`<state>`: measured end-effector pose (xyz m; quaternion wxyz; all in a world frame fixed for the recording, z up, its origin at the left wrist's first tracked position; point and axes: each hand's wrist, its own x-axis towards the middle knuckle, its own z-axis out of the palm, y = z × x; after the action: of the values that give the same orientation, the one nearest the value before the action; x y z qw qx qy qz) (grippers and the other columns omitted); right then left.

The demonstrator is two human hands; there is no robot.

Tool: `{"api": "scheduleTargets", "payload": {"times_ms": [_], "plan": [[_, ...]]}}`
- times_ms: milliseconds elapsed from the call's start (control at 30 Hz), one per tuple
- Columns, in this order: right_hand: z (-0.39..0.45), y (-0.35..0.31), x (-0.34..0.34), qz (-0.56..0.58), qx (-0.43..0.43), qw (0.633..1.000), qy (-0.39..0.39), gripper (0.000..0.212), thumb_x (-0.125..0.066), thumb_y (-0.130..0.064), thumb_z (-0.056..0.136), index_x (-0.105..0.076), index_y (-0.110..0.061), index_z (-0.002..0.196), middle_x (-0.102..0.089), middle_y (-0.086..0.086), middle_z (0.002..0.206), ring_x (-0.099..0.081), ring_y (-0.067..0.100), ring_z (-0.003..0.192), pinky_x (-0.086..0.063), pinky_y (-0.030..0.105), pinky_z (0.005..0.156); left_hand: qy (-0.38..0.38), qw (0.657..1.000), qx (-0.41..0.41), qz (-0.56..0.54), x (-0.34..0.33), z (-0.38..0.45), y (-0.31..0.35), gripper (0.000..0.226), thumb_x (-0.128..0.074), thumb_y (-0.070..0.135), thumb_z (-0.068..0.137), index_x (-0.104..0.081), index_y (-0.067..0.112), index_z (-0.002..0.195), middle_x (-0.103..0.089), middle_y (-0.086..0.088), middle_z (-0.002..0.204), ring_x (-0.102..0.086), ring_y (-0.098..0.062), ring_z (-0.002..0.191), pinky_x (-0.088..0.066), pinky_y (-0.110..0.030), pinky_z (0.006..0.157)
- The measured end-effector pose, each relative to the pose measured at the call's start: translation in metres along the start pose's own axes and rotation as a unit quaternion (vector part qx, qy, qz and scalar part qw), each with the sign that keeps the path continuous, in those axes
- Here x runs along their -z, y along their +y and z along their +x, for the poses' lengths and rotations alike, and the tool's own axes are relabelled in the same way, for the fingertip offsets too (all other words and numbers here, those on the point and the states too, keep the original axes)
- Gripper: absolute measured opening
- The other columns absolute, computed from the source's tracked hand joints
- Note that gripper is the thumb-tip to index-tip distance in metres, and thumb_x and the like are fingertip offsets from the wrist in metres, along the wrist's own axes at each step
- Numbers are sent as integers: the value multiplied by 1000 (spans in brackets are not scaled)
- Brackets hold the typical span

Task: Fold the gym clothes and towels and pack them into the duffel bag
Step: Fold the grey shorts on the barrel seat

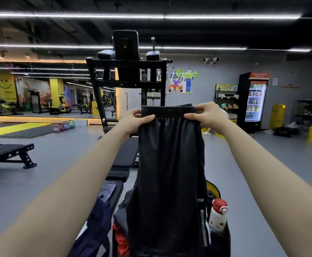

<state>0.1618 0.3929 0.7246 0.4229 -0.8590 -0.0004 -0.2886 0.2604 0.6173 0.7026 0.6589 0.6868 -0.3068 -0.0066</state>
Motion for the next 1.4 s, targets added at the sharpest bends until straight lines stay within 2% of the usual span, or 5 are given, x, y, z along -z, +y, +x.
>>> {"api": "scheduleTargets", "payload": {"times_ms": [500,667,900,1100,1400], "plan": [[-64,61,-28,-9,-102,988,-113,17,-68,-21,88,-67,-10,102,-71,2,83,-68,13,64,-54,23,50,-91,984,96,118,-5,-46,-68,32,-72,32,82,-64,17,109,-68,1,105,-66,-13,95,-57,-34,79],[-76,106,-63,-11,-176,969,-175,22,-69,-20,87,-65,-8,105,-69,2,83,-65,6,56,-49,20,46,-164,955,197,146,-3,-53,-123,19,-70,24,85,-64,19,102,-61,9,72,-50,-2,48,-41,-15,43],[-72,188,-123,-30,-252,943,-215,18,-68,-21,88,-66,-9,101,-59,1,72,-54,2,46,-43,17,42,-159,929,277,188,-7,-43,-220,24,-72,14,83,-60,15,104,-50,1,75,-46,-10,57,-37,-16,43],[-51,246,-168,-13,-296,935,-194,19,-67,-19,90,-65,-2,100,-67,8,83,-61,14,61,-50,22,45,-102,918,257,284,-17,-14,-278,56,-74,20,81,-51,7,131,-57,-14,124,-57,-30,113,-50,-34,87],[-4,309,-210,-60,-282,947,-139,29,-69,-26,87,-67,-2,104,-71,15,99,-66,28,86,-56,47,79,-51,918,243,310,-26,38,-337,45,-73,16,81,-58,9,123,-61,-11,122,-56,-23,112,-37,-18,75]]}}
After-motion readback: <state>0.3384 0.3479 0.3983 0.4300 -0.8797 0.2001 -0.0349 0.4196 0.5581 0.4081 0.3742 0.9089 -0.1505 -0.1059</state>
